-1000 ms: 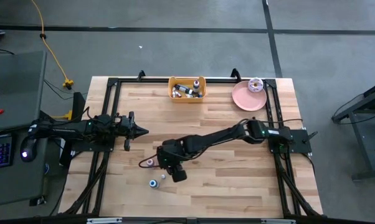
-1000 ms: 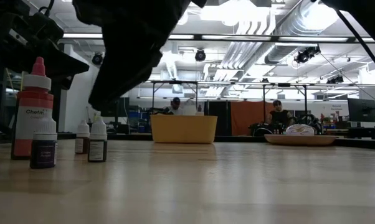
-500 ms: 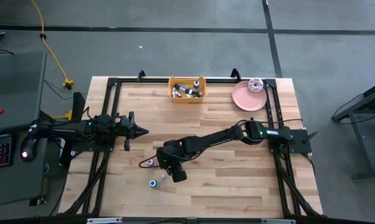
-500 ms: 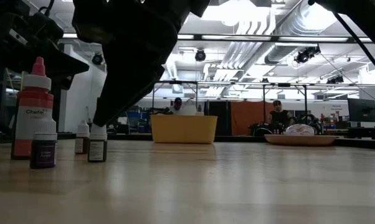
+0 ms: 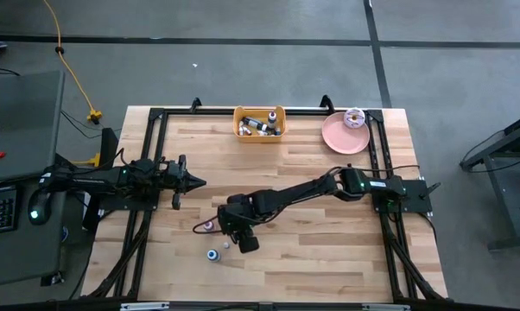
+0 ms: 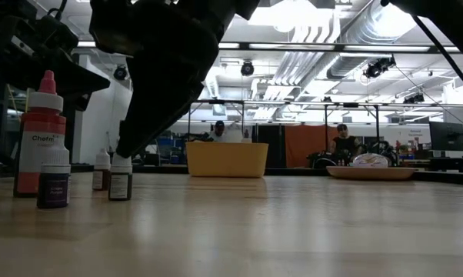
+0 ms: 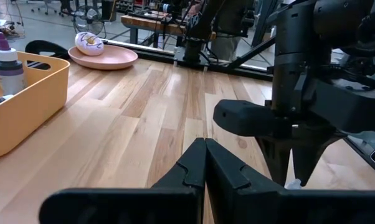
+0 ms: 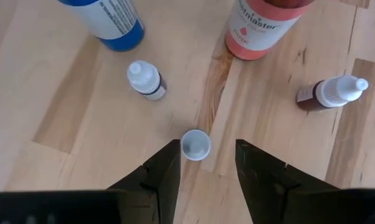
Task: Pick & Place food coloring
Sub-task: Put the small green food coloring bottle into the yellow bin
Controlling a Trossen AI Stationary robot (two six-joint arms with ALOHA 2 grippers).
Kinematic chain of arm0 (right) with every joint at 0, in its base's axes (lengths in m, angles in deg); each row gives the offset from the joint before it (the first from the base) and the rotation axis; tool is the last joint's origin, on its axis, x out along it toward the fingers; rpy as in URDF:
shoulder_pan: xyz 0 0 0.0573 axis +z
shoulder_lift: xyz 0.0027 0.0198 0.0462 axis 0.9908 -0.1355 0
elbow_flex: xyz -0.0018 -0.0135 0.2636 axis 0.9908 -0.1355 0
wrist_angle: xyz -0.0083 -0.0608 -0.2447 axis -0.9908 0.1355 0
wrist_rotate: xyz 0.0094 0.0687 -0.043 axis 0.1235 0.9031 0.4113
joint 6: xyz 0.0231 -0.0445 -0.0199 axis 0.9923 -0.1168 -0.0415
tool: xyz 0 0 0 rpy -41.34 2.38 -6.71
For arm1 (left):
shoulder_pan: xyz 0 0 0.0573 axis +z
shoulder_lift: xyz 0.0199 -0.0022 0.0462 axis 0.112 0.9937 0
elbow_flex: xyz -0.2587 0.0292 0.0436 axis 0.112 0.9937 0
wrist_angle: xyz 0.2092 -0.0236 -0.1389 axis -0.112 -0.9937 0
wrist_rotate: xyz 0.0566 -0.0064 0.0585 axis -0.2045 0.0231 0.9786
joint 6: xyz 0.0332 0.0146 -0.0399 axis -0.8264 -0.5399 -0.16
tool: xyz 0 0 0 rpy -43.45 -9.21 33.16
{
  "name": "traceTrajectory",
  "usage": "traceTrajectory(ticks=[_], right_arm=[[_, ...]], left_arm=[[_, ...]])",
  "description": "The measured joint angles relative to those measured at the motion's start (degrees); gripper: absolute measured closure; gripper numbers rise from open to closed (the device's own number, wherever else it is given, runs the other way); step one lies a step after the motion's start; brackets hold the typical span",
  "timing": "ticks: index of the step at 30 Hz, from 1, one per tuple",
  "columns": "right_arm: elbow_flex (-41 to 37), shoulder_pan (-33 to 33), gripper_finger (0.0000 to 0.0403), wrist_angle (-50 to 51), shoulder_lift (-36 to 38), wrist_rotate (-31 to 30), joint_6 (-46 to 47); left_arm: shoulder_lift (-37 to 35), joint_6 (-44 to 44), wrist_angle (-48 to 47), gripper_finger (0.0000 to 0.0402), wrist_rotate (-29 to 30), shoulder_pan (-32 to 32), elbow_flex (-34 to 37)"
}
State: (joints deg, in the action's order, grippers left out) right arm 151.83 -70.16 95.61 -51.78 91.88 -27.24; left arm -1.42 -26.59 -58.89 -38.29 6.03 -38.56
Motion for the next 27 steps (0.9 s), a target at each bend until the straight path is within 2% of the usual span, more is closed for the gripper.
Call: traceTrajectory(ticks=[18,27], right_arm=[[0.0,0.7,0.0259,-2.2,-1.4,0.3,1.4],[0.0,0.7,0.0293,-2.2,-1.4,0.3,1.4]], left_arm=[[0.0,0.0,0.0,0.0401,0.0,0.0,0.0],[0.0,0.0,0.0,0.0401,0.0,0.0,0.0]])
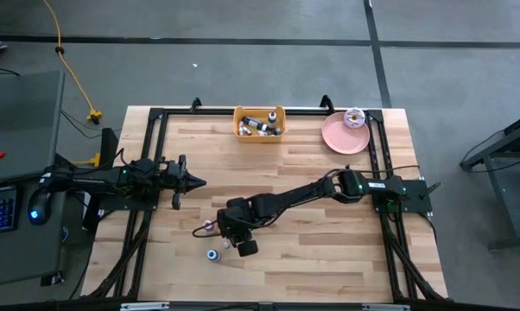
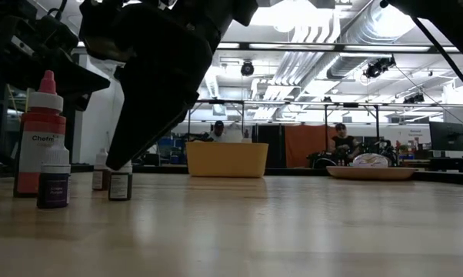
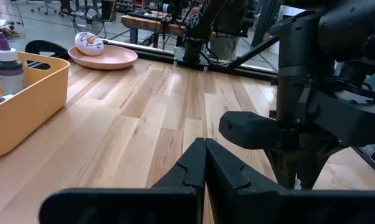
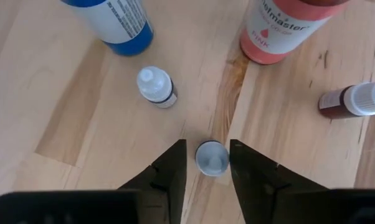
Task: Pick & Place food coloring
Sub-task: Put the small green food coloring bottle into the yellow bin
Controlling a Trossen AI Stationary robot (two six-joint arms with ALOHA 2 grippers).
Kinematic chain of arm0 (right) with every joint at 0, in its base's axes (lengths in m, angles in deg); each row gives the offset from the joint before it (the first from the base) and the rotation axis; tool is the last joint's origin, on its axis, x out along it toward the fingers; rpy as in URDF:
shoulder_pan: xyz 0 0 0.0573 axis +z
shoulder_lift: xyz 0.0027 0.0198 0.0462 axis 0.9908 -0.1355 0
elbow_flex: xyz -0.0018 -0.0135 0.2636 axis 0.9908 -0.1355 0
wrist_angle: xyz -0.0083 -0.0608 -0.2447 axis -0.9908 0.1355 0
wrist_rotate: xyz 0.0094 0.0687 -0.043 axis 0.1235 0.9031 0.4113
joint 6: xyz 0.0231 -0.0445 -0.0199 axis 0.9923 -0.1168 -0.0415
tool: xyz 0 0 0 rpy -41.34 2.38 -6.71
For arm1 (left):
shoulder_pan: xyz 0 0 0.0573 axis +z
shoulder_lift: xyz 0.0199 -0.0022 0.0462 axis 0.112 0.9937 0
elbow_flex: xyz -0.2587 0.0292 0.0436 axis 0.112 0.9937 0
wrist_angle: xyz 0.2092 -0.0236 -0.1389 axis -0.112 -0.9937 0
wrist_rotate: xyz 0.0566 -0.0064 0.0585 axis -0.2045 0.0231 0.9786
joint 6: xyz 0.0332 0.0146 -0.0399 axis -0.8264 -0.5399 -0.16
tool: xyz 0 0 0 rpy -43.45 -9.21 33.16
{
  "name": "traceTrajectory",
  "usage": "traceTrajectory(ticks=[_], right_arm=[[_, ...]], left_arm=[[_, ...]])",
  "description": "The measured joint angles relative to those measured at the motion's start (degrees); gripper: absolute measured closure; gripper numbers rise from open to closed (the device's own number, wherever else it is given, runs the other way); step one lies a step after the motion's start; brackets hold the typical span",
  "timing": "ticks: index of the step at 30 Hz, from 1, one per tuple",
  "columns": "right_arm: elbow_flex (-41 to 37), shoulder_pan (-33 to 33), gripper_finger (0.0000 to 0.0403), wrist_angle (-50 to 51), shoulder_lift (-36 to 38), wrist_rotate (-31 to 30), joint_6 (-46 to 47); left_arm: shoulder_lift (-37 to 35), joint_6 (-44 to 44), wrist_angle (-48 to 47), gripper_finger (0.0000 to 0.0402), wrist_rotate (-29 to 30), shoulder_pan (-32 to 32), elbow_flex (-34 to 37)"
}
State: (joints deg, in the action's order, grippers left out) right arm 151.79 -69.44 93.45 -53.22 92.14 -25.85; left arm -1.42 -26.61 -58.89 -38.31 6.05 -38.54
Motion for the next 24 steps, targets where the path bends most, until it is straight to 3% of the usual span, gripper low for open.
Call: traceTrajectory(ticks=[10,19,24], right_arm=[[0.1,0.0,0.0344,0.0,0.0,-0.2,0.0],[0.1,0.0,0.0351,0.4,1.5,-0.2,0.1],[0.1,0.0,0.0352,1.5,5.7,-3.2,1.5]], left_arm=[[0.0,0.0,0.0,0.0401,0.0,0.0,0.0],[0.0,0.0,0.0,0.0401,0.0,0.0,0.0],[0.0,0.0,0.0,0.0401,0.0,0.0,0.0]])
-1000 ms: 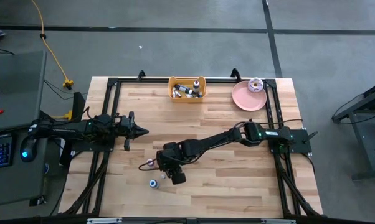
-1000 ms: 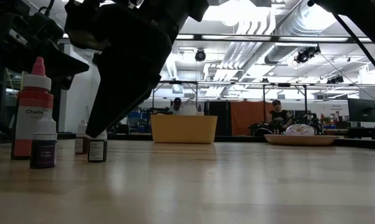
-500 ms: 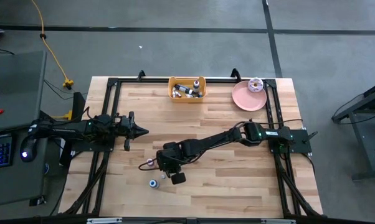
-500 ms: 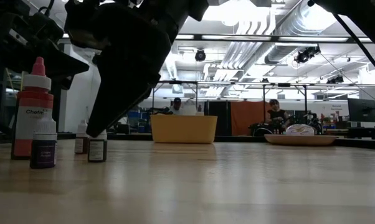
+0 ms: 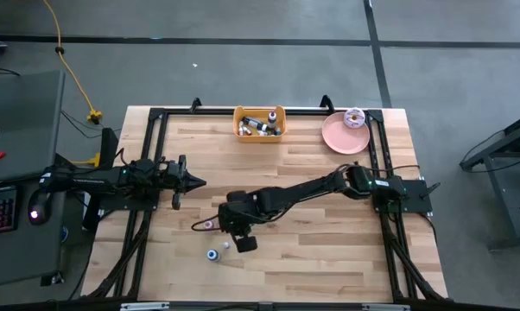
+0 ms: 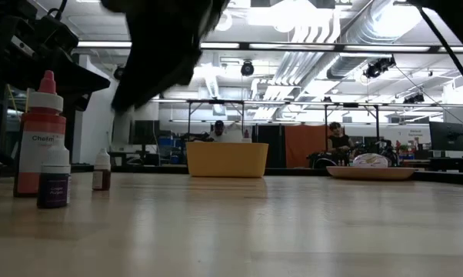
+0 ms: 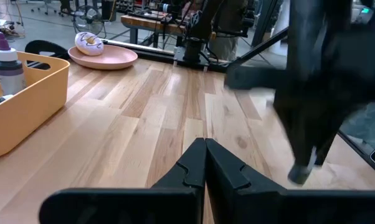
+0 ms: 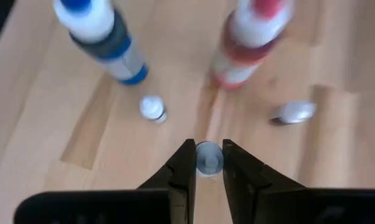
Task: Pick & Place food coloring
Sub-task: Put the small green food coloring bottle into the yellow bin
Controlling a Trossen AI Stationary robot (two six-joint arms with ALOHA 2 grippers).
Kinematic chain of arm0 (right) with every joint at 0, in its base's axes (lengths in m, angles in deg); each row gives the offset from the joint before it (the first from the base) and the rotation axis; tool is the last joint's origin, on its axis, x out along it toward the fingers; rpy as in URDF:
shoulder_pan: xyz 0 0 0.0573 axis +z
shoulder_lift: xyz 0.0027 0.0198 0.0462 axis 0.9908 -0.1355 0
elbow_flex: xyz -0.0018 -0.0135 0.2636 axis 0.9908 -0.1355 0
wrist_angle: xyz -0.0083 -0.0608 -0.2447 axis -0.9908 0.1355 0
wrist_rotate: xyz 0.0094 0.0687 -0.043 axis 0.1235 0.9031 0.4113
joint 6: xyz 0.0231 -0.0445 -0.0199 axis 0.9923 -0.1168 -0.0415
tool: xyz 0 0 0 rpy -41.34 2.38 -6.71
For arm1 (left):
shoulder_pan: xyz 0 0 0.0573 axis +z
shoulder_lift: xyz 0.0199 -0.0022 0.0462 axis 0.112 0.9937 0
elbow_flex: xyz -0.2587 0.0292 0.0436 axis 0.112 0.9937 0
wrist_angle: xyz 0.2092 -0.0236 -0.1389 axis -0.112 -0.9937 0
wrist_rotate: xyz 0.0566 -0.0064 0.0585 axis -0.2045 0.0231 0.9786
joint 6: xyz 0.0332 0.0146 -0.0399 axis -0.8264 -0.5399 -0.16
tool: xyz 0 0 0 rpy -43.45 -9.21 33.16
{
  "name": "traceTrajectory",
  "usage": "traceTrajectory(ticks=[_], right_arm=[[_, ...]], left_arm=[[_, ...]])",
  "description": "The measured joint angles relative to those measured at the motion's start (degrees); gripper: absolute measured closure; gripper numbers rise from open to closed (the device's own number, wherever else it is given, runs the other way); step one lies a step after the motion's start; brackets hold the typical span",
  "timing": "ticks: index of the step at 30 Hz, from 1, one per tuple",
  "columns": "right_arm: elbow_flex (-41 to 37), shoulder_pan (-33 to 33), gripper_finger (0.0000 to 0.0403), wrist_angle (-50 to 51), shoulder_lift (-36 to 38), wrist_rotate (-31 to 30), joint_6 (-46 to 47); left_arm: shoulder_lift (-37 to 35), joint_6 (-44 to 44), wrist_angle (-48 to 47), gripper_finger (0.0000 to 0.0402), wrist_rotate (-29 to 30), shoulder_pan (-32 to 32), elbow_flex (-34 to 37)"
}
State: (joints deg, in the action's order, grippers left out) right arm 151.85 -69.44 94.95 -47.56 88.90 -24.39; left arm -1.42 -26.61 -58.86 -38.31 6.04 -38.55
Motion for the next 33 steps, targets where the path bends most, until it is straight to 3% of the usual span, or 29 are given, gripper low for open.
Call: traceTrajectory(ticks=[7,19,23,33], right_arm=[[0.0,-0.2,0.0353,3.8,6.7,-7.5,5.2],[0.1,-3.7,0.0354,10.3,10.5,-21.5,26.3],[0.0,-6.4,0.0354,11.7,10.5,-22.2,31.0],[0.0,-17.3,0.0354,11.5,10.5,-20.0,30.8]], left_arm=[[0.0,0.0,0.0,0.0401,0.0,0.0,0.0],[0.0,0.0,0.0,0.0401,0.0,0.0,0.0],[0.0,0.0,0.0,0.0401,0.0,0.0,0.0],[0.0,0.0,0.0,0.0401,0.1,0.0,0.0]])
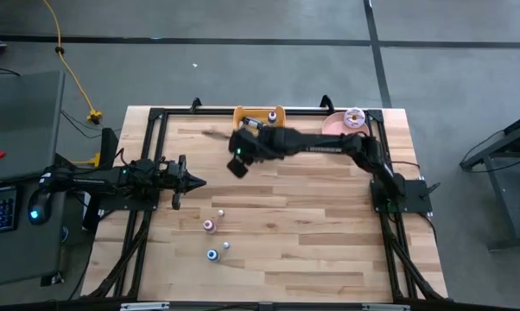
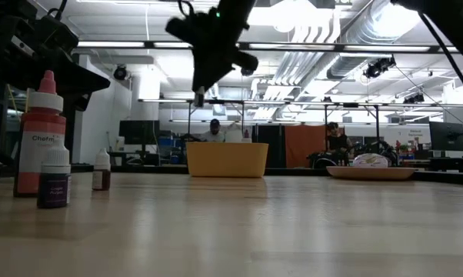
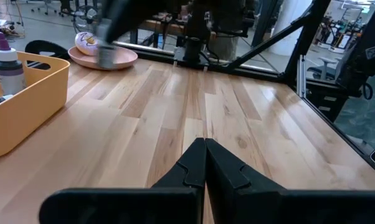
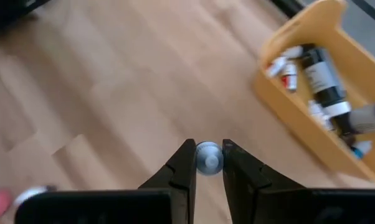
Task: Pick & Place food coloring
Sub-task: Put the small green food coloring bottle into the yellow bin
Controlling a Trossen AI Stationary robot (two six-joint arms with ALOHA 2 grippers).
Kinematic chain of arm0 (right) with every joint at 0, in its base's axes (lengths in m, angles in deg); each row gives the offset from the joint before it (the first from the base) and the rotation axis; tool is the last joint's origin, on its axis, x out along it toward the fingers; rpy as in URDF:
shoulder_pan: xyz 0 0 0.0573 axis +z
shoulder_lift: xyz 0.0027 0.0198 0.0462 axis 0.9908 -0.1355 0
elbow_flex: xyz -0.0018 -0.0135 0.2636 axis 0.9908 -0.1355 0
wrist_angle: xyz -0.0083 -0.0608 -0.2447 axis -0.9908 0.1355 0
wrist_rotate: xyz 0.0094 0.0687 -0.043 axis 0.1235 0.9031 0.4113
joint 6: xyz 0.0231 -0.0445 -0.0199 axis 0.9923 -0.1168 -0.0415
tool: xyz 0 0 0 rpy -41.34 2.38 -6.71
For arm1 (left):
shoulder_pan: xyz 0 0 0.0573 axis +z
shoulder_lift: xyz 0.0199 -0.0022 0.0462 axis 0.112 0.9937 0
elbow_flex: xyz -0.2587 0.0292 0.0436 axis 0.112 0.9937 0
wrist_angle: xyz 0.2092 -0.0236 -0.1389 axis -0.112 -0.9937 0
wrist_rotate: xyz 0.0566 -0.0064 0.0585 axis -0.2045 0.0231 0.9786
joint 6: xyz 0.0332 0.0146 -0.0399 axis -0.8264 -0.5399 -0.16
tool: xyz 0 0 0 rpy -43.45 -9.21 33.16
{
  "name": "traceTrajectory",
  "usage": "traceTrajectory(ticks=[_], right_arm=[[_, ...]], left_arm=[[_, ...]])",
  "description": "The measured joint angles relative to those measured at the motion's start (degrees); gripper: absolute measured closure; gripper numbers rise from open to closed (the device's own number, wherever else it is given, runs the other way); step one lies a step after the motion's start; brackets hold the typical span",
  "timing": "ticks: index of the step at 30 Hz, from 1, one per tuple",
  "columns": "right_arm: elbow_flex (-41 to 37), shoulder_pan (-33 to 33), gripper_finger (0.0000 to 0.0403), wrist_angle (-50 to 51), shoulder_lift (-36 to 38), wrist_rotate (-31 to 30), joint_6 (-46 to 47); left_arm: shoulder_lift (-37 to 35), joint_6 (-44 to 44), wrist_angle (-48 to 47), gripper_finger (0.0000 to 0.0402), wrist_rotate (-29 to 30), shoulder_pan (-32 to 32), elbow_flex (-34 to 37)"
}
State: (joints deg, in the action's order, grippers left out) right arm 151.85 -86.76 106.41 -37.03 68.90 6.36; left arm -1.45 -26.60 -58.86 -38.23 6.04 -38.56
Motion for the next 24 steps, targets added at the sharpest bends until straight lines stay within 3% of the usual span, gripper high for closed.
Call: traceTrajectory(ticks=[14,24], right_arm=[[0.0,-13.9,0.0354,-1.2,0.0,3.0,-2.7],[0.0,-18.4,0.0354,-1.6,-1.0,3.8,-3.7]], left_arm=[[0.0,0.0,0.0,0.0401,0.0,0.0,0.0],[0.0,0.0,0.0,0.0401,0.1,0.0,0.0]])
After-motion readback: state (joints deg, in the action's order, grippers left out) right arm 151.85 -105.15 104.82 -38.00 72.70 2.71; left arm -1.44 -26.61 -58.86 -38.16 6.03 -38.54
